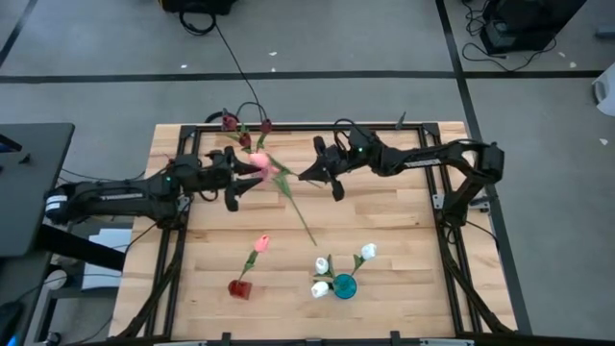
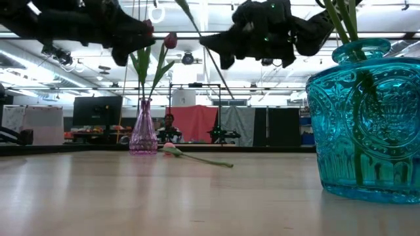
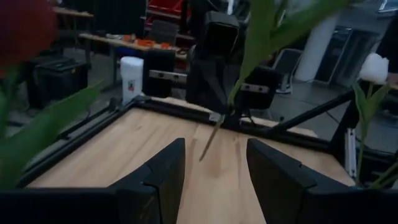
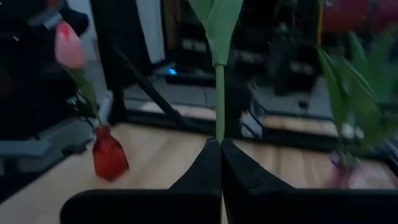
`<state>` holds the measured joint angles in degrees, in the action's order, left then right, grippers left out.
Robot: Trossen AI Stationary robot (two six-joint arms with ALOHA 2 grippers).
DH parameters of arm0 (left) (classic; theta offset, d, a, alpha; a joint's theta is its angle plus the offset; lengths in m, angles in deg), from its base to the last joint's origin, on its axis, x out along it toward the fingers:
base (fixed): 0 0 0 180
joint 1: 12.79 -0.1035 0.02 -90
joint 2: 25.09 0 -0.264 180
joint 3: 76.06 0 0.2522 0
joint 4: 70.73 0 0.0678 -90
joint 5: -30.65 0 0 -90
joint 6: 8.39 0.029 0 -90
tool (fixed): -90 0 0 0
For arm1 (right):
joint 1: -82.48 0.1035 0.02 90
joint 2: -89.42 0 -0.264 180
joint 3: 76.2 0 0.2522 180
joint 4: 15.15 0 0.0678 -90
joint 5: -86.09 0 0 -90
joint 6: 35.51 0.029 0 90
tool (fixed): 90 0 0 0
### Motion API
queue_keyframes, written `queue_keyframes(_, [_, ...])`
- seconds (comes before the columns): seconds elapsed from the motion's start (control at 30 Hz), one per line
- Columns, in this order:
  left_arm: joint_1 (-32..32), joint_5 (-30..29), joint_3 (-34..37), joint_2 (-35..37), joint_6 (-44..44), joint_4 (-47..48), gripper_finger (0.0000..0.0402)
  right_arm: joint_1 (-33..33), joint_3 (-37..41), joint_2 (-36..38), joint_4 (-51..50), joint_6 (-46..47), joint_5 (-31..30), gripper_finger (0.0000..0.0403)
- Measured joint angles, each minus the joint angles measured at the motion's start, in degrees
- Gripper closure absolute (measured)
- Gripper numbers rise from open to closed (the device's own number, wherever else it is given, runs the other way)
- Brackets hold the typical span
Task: Sort flowers into vase by color
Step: Put the bottom pink flower into the red vase
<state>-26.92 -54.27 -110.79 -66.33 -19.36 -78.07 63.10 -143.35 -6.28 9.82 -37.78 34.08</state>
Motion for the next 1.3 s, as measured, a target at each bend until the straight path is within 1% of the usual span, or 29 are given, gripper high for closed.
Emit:
queue_keyframes(0.1, [1.45, 0.06, -0.02, -3.54, 0.98, -6.46, 0.0225, 1.39, -1.11, -2.30, 4.52, 0.60, -1.00, 0.0398])
queue_keyframes(0.27, [3.77, -0.50, -0.03, -9.91, 5.02, -15.23, 0.0225, 3.33, -2.60, -5.71, 12.21, 0.60, -6.52, 0.0398])
queue_keyframes(0.37, [4.43, -0.76, -0.03, -12.84, 5.99, -20.85, 0.0225, 4.04, -3.52, -7.41, 13.37, 0.11, -9.38, 0.0398])
queue_keyframes(0.5, [4.83, -1.35, -0.05, -15.54, 8.14, -26.15, 0.0225, 4.55, -4.56, -8.32, 13.66, -1.02, -11.30, 0.0398])
queue_keyframes(0.6, [4.87, -2.90, -0.13, -17.19, 9.81, -28.65, 0.0225, 4.88, -4.60, -8.33, 13.54, -2.12, -12.39, 0.0398])
queue_keyframes(0.67, [4.87, -3.92, -0.71, -17.95, 10.89, -28.47, 0.0225, 5.03, -4.62, -8.33, 13.75, -2.31, -12.59, 0.0398])
queue_keyframes(1.0, [4.87, -3.92, -6.91, -24.30, 12.24, -28.79, 0.0227, 5.01, -4.65, -8.30, 13.93, -2.39, -12.63, 0.0396])
queue_keyframes(1.07, [4.87, -3.92, -7.15, -24.89, 12.24, -28.62, 0.0237, 5.03, -4.65, -8.30, 13.55, -2.39, -12.74, 0.0393])
queue_keyframes(1.13, [4.87, -4.16, -7.15, -24.89, 12.06, -28.19, 0.0259, 5.03, -4.65, -8.30, 13.48, -2.34, -12.85, 0.0388])
queue_keyframes(1.2, [4.87, -5.02, -7.15, -24.53, 11.33, -27.41, 0.0294, 5.03, -4.65, -8.30, 13.47, -1.29, -12.84, 0.0380])
queue_keyframes(1.3, [4.87, -5.41, -7.15, -23.11, 9.65, -25.81, 0.0366, 4.83, -4.65, -8.26, 12.71, 0.28, -11.24, 0.0361])
